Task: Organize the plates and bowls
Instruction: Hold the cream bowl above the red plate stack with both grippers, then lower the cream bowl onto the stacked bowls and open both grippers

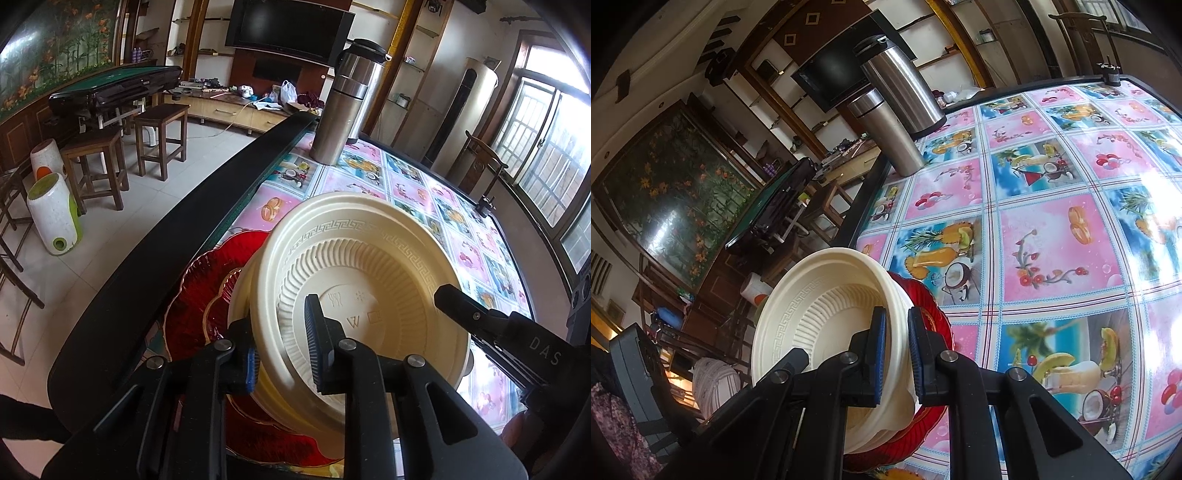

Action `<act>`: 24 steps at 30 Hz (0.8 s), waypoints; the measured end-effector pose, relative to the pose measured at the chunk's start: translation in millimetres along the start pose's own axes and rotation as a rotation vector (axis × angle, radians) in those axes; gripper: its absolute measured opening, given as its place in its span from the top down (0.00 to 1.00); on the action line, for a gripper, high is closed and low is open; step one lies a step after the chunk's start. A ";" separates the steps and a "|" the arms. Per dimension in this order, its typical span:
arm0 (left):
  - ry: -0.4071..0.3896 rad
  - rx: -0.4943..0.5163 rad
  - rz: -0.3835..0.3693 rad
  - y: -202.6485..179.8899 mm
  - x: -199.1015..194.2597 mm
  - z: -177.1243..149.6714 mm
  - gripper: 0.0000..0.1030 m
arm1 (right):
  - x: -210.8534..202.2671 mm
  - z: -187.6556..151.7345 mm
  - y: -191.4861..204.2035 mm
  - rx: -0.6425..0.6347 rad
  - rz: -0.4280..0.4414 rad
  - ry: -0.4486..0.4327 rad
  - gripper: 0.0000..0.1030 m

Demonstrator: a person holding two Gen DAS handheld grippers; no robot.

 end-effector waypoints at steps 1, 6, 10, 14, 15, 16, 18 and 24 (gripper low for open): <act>0.002 0.000 -0.001 -0.2 0.0 0.4 0.81 | -0.1 -0.3 0.3 0.000 -0.001 -0.001 0.86; 0.016 -0.001 -0.009 0.6 -0.6 2.4 0.81 | -1.1 1.5 1.0 -0.002 -0.009 -0.007 0.85; 0.025 0.001 -0.020 -0.4 -0.8 4.7 0.76 | -2.7 3.0 2.5 -0.007 -0.014 -0.017 0.85; 0.023 -0.007 -0.043 -0.1 -5.2 7.4 0.65 | -3.3 3.1 4.0 -0.013 -0.020 -0.020 0.85; 0.018 -0.009 -0.043 0.6 -7.4 8.4 0.61 | -3.4 3.6 3.8 -0.014 -0.024 -0.023 0.85; 0.010 -0.010 -0.043 1.0 -10.0 9.2 0.59 | -3.6 3.6 4.4 -0.017 -0.024 -0.025 0.85; -0.006 -0.011 -0.032 2.1 -15.5 11.1 0.47 | -3.8 3.7 4.2 -0.022 -0.036 -0.031 0.84; -0.078 -0.040 0.033 20.6 -32.2 18.2 0.30 | 2.9 3.2 -2.0 -0.006 -0.041 -0.009 0.84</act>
Point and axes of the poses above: each gripper's, at about its wrist camera, not at the fingertips, and x roughly the way its jaws point, y to its left, z to its top, the point moved 1 cm from there along x, roughly the way its jaws point, and after that the axes turned 6 degrees about -y, right-handed, at the moved point
